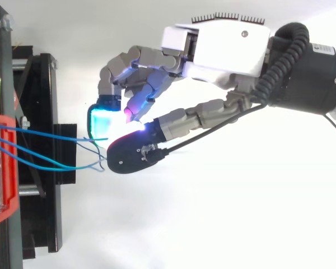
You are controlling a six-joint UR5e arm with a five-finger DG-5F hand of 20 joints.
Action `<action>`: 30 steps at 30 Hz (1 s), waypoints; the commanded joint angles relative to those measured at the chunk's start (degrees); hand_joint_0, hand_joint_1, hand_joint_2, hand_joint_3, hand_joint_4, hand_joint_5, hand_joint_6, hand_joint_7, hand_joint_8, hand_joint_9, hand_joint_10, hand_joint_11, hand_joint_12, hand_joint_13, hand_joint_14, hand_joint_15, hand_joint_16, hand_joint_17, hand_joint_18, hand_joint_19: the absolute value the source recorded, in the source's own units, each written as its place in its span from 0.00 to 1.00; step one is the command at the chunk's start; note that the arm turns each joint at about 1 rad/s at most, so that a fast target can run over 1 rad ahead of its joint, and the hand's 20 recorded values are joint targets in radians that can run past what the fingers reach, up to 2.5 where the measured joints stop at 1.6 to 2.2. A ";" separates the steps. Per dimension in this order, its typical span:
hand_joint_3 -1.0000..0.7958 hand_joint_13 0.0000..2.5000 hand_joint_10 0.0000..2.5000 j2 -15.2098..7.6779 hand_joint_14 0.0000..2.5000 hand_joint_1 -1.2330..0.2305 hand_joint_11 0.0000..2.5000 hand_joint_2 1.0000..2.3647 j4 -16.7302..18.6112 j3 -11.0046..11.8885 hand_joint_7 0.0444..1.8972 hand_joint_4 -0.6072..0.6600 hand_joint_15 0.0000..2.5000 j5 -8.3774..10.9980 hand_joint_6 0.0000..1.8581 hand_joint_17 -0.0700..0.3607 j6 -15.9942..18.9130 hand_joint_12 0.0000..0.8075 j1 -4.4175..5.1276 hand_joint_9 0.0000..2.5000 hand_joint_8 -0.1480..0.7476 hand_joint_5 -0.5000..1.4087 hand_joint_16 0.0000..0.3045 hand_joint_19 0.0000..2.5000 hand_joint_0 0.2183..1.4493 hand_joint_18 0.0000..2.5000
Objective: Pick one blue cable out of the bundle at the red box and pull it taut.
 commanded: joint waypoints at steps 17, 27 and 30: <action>0.53 0.25 0.01 0.01 0.00 0.24 0.31 0.02 -0.29 0.01 0.60 0.53 0.10 0.02 0.45 0.42 0.00 0.42 0.23 0.47 0.50 0.23 0.16 0.11 0.30 0.27; 0.53 0.24 0.00 3.17 0.00 0.23 0.23 0.02 -3.28 -0.08 0.59 0.52 0.09 0.55 0.45 0.42 -0.70 0.42 0.50 0.36 0.48 0.23 0.16 0.11 0.30 0.27; 0.52 0.23 0.00 3.70 0.00 0.23 0.20 0.02 -4.68 -0.08 0.59 0.52 0.09 1.43 0.45 0.42 -0.79 0.42 0.58 0.35 0.48 0.23 0.16 0.11 0.30 0.27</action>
